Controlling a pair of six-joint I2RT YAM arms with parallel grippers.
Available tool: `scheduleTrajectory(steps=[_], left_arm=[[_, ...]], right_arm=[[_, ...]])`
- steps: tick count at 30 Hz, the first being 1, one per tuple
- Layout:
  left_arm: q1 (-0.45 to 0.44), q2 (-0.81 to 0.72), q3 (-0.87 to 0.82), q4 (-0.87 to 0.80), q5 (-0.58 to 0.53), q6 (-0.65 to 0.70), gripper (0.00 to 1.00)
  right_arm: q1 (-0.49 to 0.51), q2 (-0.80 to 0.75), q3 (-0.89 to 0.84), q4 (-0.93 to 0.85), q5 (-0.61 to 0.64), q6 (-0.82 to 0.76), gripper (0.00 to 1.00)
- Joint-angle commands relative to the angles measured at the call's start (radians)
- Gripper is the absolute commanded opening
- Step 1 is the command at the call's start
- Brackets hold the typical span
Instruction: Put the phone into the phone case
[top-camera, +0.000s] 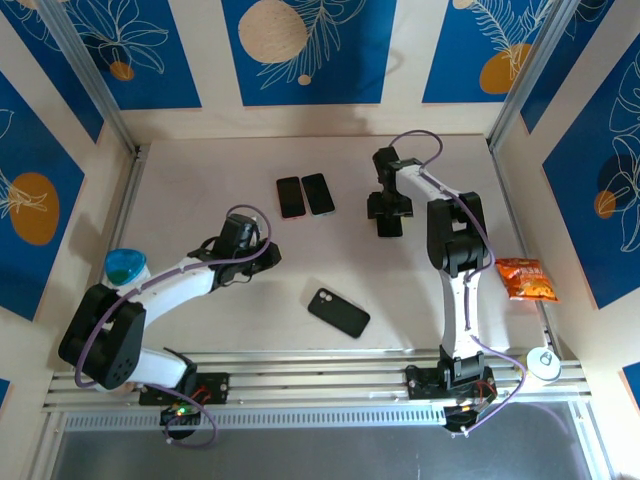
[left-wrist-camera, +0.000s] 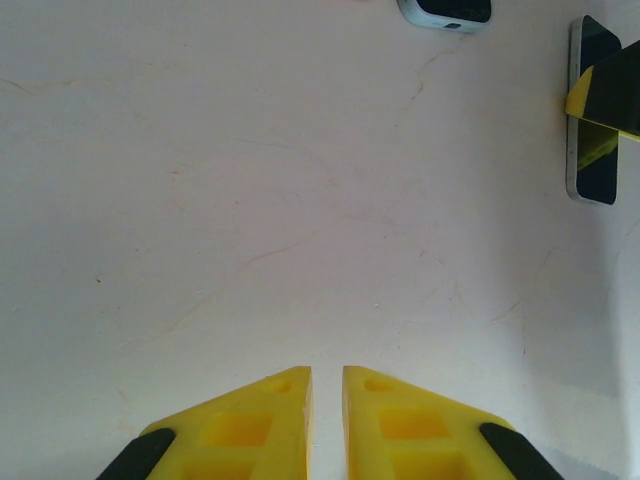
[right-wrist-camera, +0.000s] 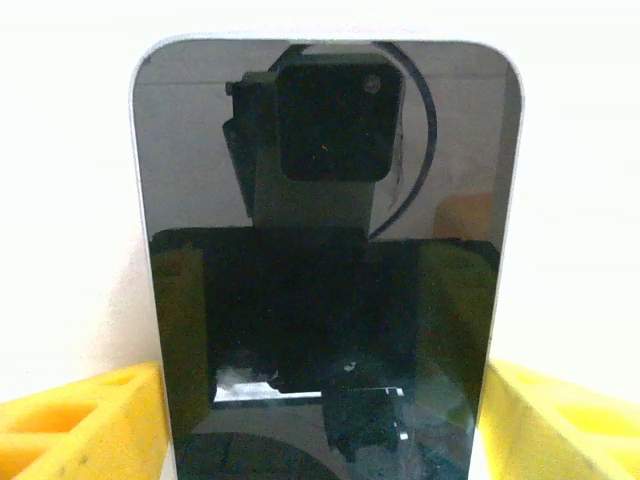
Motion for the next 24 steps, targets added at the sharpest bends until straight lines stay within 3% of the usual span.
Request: scheduleTrajectory(steps=[1, 4, 10, 20, 24], left_arm=[[-0.008, -0.031, -0.019, 0.009, -0.017, -0.001, 0.17], [-0.008, -0.040, -0.024, 0.008, -0.018, 0.002, 0.17], [-0.017, -0.033, -0.011, -0.018, -0.022, 0.031, 0.18], [-0.029, 0.101, 0.027, 0.115, 0.081, 0.000, 0.42], [-0.031, 0.187, 0.062, 0.196, 0.131, -0.029, 0.45]], right_arm=[[0.015, 0.036, 0.003, -0.036, 0.002, -0.010, 0.65], [0.021, 0.005, -0.035, -0.011, 0.000, -0.006, 0.56], [0.056, -0.131, -0.162, 0.043, -0.048, 0.001, 0.54], [0.194, -0.358, -0.357, 0.072, -0.131, 0.021, 0.53], [0.239, -0.408, -0.399, 0.081, -0.171, 0.033, 0.51]])
